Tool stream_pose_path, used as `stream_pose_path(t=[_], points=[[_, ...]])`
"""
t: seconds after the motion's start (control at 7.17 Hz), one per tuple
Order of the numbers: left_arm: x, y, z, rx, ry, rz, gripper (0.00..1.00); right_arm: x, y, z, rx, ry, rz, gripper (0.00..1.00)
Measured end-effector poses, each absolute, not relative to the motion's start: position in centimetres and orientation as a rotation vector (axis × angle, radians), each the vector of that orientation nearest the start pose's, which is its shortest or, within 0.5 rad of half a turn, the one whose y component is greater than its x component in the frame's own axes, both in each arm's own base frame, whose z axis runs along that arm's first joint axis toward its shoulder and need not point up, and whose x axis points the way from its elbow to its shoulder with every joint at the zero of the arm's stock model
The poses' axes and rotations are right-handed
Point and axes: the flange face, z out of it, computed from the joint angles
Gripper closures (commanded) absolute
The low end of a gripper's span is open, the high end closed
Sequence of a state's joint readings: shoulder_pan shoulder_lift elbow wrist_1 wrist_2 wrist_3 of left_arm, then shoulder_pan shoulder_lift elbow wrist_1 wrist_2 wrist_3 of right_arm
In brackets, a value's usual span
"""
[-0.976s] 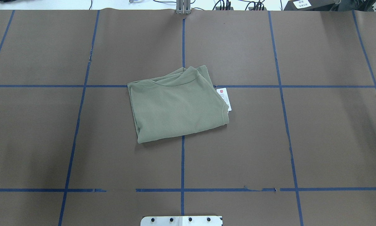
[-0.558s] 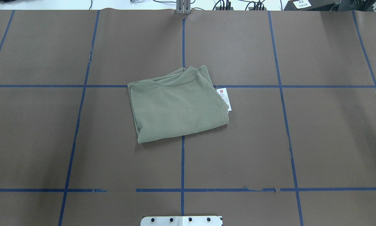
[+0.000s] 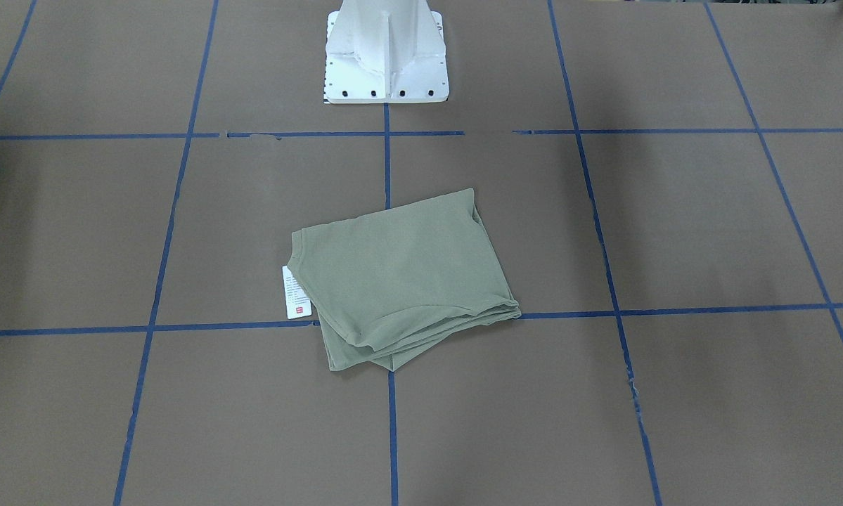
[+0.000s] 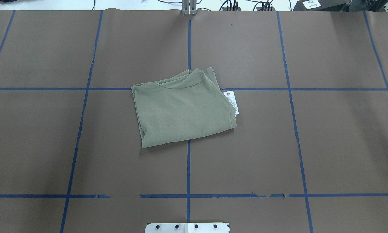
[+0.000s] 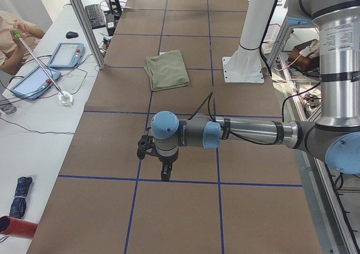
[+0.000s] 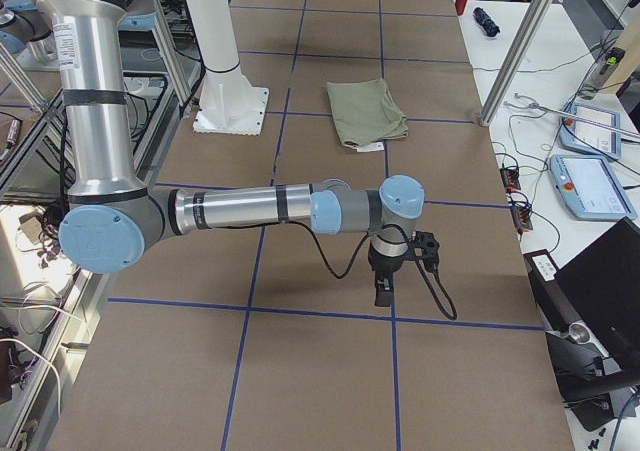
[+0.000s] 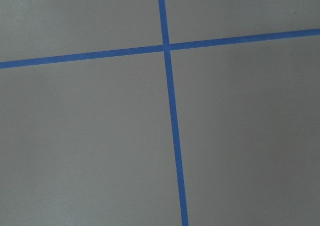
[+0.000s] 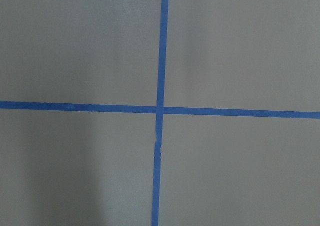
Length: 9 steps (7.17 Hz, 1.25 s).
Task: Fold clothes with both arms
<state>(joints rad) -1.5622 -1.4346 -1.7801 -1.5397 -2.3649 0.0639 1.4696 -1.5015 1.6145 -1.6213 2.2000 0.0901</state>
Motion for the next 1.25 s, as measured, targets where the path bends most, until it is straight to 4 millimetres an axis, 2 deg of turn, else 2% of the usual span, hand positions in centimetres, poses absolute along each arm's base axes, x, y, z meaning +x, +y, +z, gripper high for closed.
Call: stream_pose_path(t=[0.56,1.25], points=[[-5.8,-44.0,61.1,0.105,0.792,0.108,0.0,2.1,-52.8,61.4,0.011,-0.634,-0.035,0.0],[-5.7,-43.9,60.5,0.137,0.796,0.119,0.0,2.2,-51.8,62.3,0.058,-0.644,-0.049,0.0]])
